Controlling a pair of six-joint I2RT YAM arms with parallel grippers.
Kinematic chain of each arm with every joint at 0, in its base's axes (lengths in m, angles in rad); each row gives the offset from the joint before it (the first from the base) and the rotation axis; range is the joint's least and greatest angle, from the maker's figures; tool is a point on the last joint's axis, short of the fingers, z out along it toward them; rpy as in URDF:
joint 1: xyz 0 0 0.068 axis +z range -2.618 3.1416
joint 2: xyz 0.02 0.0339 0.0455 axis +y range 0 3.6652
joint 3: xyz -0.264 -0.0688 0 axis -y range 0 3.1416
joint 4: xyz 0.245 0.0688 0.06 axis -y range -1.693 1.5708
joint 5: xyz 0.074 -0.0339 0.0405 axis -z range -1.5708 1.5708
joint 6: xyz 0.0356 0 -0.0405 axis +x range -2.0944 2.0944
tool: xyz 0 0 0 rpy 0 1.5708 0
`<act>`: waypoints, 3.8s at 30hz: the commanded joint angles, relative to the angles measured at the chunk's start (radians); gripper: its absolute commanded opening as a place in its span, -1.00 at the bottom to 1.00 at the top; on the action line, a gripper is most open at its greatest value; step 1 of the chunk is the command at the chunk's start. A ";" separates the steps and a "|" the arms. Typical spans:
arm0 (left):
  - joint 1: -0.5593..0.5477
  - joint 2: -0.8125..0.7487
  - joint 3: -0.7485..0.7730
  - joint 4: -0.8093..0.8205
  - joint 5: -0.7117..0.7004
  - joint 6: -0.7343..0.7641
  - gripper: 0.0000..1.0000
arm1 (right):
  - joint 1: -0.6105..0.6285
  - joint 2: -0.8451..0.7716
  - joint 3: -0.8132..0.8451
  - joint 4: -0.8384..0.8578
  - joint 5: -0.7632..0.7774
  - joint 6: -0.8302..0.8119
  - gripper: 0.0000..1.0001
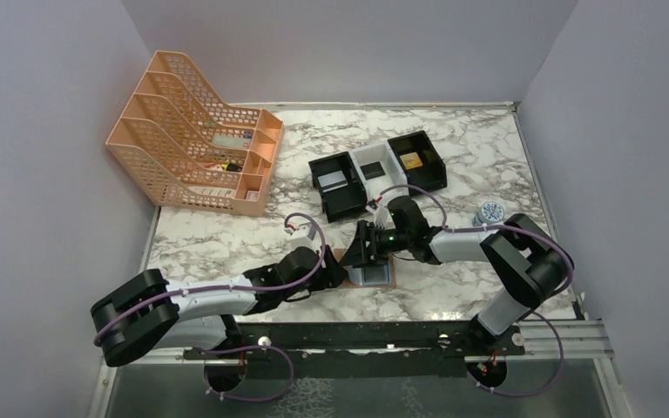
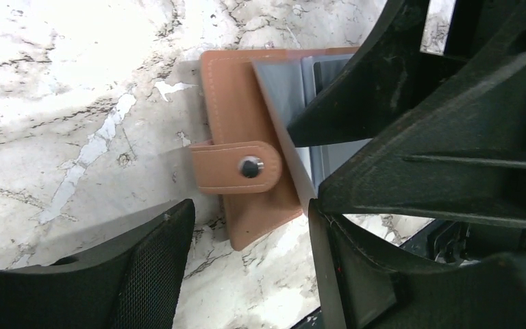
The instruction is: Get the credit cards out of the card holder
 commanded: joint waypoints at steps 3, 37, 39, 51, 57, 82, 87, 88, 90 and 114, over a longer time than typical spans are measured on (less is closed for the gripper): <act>-0.001 -0.023 -0.010 0.045 0.006 -0.003 0.33 | 0.006 0.046 -0.008 0.076 -0.013 0.063 0.36; -0.003 0.128 0.071 0.012 0.016 -0.024 -0.54 | 0.004 -0.342 -0.037 -0.421 0.414 -0.121 0.06; -0.003 0.147 0.085 0.007 0.026 -0.019 -0.62 | 0.004 -0.354 -0.049 -0.435 0.439 -0.118 0.05; -0.003 0.148 0.077 0.007 0.035 -0.020 -0.76 | 0.003 -0.375 -0.061 -0.498 0.517 -0.141 0.00; -0.003 0.154 0.082 0.006 0.042 -0.014 -0.83 | 0.004 -0.410 -0.052 -0.530 0.526 -0.157 0.00; -0.003 0.206 0.130 -0.013 0.082 0.029 -0.95 | 0.004 -0.369 -0.102 -0.337 0.314 -0.078 0.00; -0.003 0.210 0.128 -0.015 0.084 0.027 -0.97 | 0.004 -0.371 -0.110 -0.272 0.255 -0.038 0.00; -0.003 0.210 0.127 -0.015 0.084 0.028 -0.96 | 0.004 -0.373 -0.111 -0.265 0.249 -0.036 0.00; -0.003 0.209 0.126 -0.014 0.083 0.025 -0.97 | 0.004 -0.383 -0.112 -0.261 0.250 -0.031 0.00; -0.003 0.188 0.118 -0.024 0.066 0.018 -0.99 | 0.004 -0.411 -0.087 -0.242 0.171 -0.021 0.00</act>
